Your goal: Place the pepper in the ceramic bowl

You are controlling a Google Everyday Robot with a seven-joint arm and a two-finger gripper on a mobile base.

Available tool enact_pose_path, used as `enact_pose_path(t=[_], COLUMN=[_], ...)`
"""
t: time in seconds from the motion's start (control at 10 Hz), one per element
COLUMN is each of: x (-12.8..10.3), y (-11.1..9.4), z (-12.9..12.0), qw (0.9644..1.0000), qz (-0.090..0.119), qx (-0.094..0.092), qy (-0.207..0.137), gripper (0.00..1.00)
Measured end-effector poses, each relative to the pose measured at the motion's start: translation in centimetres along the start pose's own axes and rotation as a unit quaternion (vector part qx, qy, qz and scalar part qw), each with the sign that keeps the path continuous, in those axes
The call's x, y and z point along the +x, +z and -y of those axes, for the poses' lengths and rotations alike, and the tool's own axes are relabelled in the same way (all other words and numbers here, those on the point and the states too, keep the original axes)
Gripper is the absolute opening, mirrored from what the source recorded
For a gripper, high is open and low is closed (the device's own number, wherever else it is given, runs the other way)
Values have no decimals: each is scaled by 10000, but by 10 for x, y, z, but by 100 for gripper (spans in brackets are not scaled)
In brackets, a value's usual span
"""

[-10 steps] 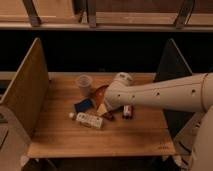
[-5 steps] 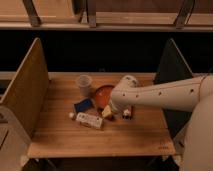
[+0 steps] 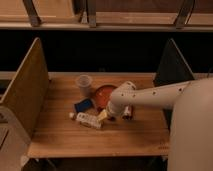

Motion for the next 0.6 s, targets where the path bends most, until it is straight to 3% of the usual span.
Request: enact_pose_path(t=[0.6], x=[-27], y=[-11], z=[15], qw=[9995], qz=[295], qx=[51], qy=[126], gripper=[80])
